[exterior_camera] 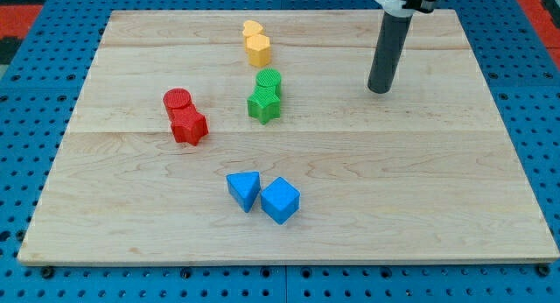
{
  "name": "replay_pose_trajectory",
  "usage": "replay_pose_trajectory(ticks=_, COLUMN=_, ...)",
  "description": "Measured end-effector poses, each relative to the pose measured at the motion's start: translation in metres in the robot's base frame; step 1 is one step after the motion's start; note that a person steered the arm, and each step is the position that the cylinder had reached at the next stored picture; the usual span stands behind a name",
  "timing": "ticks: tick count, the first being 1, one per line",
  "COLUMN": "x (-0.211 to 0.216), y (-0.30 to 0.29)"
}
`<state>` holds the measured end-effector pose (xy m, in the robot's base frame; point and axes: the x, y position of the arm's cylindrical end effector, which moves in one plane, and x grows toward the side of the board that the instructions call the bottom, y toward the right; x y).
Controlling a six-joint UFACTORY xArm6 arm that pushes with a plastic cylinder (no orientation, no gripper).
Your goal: Move your arm to the center
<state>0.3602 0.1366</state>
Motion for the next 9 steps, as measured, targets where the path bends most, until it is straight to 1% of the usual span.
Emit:
replay_pose_trajectory(ticks=2, x=-0.022, y=0.000)
replay_pose_trajectory(ticks=4, x=-0.024, y=0.000)
replay_pose_trajectory(ticks=5, x=-0.046, y=-0.017)
replay_pose_trajectory(ticks=6, x=-0.071, y=-0.054)
replay_pose_trajectory(ticks=7, x=-0.035, y=-0.066)
replay_pose_trajectory(ticks=8, x=-0.032, y=-0.094)
replay_pose_trajectory(ticks=9, x=0.038, y=-0.071)
